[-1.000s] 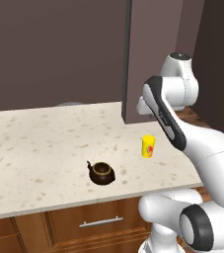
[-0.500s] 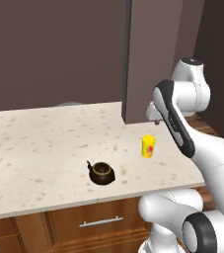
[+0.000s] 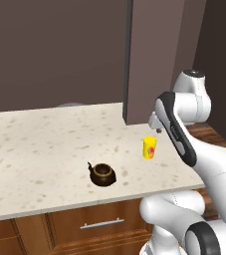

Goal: Pick the teapot and cup and place them in the sink. Then turn on the water.

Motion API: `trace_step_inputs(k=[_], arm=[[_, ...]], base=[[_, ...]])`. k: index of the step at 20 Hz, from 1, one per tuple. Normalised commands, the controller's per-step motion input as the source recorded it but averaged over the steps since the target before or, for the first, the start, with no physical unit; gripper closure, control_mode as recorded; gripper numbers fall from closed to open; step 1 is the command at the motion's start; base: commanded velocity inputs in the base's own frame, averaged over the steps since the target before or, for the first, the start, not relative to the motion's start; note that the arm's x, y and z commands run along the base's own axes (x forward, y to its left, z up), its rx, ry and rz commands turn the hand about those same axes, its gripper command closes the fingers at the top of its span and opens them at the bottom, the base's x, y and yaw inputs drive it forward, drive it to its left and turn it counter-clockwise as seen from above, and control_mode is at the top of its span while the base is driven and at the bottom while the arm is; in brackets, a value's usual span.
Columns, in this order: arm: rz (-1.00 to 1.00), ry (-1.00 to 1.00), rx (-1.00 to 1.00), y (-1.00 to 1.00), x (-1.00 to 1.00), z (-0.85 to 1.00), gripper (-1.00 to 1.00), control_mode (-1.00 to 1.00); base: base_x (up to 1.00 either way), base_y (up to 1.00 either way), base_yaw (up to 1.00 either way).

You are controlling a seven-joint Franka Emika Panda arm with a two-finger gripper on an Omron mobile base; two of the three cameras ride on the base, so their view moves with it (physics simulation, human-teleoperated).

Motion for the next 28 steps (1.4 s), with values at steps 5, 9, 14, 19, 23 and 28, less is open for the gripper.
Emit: trace_step_inputs(k=[5,9,14,19,23,28], arm=[[0.00,0.00,0.00,0.00,0.04,-0.31,-1.00,-1.00],[0.00,0.00,0.00,0.00,0.16,-0.34,-1.00,-1.00],[0.00,0.02,0.00,0.00,0.34,-0.28,-1.00,-1.00],[0.00,0.06,0.00,0.01,0.44,-0.18,-1.00,-1.00],[0.00,0.05,0.00,0.07,0.41,-0.15,-1.00,-1.00],[0.00,0.04,0.00,0.13,0.36,-0.15,-1.00,-1.00]], base=[[0.00,0.00,0.00],[0.00,0.00,0.00],[0.00,0.00,0.00],[0.00,0.00,0.00],[0.00,0.00,0.00],[0.00,0.00,0.00]])
